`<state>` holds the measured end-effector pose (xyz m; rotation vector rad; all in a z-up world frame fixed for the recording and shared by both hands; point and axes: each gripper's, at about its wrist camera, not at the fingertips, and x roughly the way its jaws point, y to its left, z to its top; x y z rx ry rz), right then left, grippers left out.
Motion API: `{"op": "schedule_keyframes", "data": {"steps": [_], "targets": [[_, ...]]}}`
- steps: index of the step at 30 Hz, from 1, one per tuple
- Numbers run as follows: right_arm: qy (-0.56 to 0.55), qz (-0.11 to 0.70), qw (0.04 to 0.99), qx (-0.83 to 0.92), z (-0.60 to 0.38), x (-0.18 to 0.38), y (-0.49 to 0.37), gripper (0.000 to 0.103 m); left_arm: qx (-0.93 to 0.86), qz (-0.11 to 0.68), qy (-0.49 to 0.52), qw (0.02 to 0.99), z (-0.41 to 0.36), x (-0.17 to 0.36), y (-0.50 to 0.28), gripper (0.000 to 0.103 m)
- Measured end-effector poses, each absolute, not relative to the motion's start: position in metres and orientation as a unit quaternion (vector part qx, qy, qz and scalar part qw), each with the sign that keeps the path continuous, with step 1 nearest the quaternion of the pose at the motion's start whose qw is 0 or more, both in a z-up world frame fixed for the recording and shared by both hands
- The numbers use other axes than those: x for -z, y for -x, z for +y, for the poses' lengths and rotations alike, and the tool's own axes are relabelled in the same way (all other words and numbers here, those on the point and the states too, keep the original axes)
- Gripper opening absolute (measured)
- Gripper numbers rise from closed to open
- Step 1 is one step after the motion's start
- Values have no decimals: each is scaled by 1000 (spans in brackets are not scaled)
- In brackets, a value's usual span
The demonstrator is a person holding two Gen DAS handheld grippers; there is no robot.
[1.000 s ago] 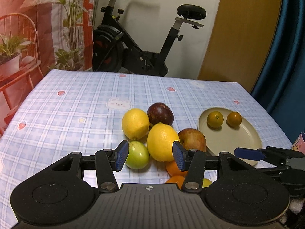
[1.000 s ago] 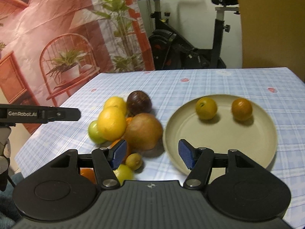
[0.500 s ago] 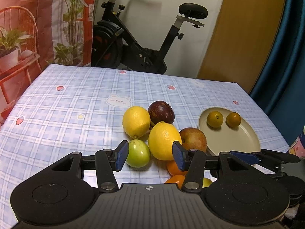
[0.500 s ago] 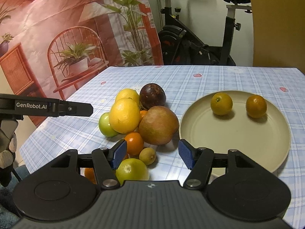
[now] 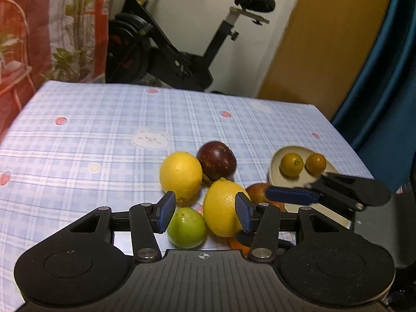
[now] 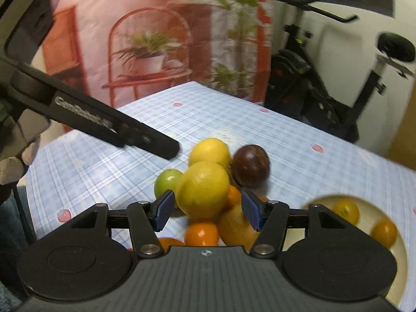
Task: Organize fruits
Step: 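Move the right tool back to the pile toward a yellow lemon, then close the right tool on the yellow lemon and lift it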
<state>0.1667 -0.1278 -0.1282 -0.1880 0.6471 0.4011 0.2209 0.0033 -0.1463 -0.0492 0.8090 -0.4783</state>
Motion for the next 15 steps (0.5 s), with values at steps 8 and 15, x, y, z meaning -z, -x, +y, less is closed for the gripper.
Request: {"op": "schedule_keyframes", "data": {"steps": [8, 15], "targets": [[119, 334, 912, -205, -117, 140, -188, 61, 269, 415, 33, 869, -3, 162, -238, 53], [138, 345, 903, -216, -115, 146, -195, 60, 292, 426, 44, 855, -10, 170, -247, 53]]}}
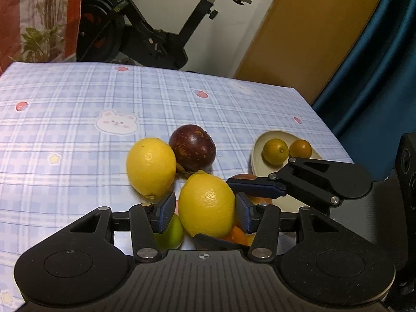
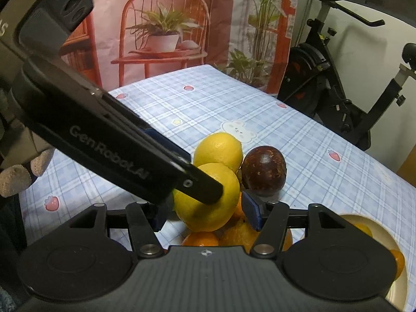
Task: Organize fruits
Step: 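Close the right tool on the yellow lemon and lift it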
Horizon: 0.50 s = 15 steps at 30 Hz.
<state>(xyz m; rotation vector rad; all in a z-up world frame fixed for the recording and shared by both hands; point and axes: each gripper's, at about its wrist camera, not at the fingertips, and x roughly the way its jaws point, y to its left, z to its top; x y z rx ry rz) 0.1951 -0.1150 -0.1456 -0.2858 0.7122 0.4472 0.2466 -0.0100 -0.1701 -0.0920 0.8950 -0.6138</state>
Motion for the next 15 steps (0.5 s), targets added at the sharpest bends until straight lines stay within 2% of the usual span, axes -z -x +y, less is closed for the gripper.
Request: {"op": "schedule_keyframes", "data": {"steps": [15], "targets": [[99, 339, 913, -206, -122, 148, -193, 59, 297, 422, 58, 854, -9, 169, -245, 54]]}}
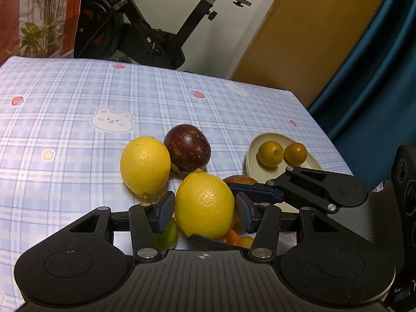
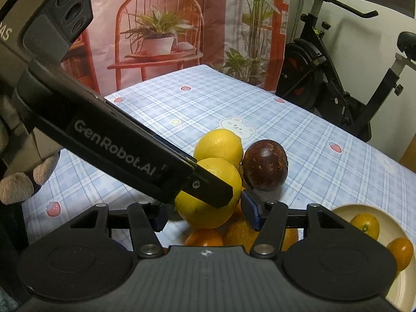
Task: Organize fruits
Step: 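Close the right tool on the yellow lemon and lift it, then carry the lemon in the right tool onto the beige plate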
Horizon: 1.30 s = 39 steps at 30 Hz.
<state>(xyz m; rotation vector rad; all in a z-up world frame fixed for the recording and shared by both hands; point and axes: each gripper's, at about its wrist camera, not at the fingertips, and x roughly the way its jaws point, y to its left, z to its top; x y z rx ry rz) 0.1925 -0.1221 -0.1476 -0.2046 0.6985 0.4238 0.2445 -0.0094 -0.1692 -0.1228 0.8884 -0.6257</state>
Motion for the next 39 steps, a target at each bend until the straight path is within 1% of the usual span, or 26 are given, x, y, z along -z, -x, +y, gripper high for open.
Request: {"op": "schedule_keyframes", "data": {"steps": [10, 20, 32, 39], "targets": [[83, 310, 926, -197, -128, 127, -179, 59, 298, 395, 40, 868, -19, 146, -232, 54], [64, 289, 937, -183, -148, 115, -161, 59, 309, 383, 12, 870, -46, 132, -223, 54], [30, 280, 948, -147, -190, 111, -139, 59, 337, 384, -23, 859, -96, 129, -217, 54], [4, 283, 951, -124, -216, 117, -129, 59, 353, 391, -48, 849, -126, 138, -219, 54]]}}
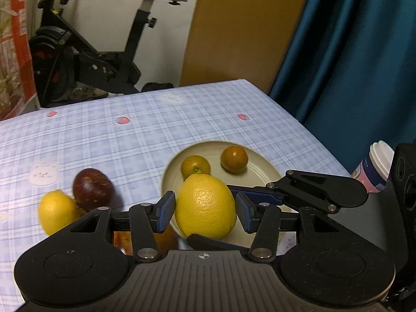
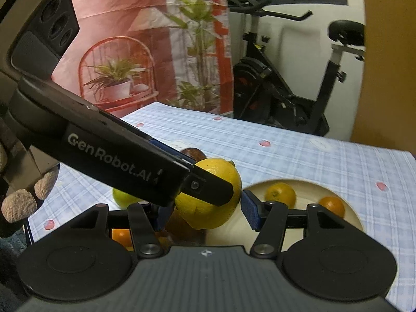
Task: Organize fruits
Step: 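Carry the lemon in the right tool onto the beige plate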
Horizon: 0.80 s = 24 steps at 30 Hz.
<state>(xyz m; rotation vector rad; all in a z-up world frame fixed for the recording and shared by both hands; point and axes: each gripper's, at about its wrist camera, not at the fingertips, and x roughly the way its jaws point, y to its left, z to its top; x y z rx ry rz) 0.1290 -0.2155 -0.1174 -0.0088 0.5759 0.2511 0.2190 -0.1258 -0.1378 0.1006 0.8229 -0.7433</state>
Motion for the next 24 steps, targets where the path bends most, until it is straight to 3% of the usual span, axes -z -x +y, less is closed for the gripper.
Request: {"op": "schedule_keyframes", "data": {"steps": [24], "targets": [[-62, 324, 939, -96, -255, 157, -147, 59, 348, 429, -73, 830, -167, 180, -250, 54]]}}
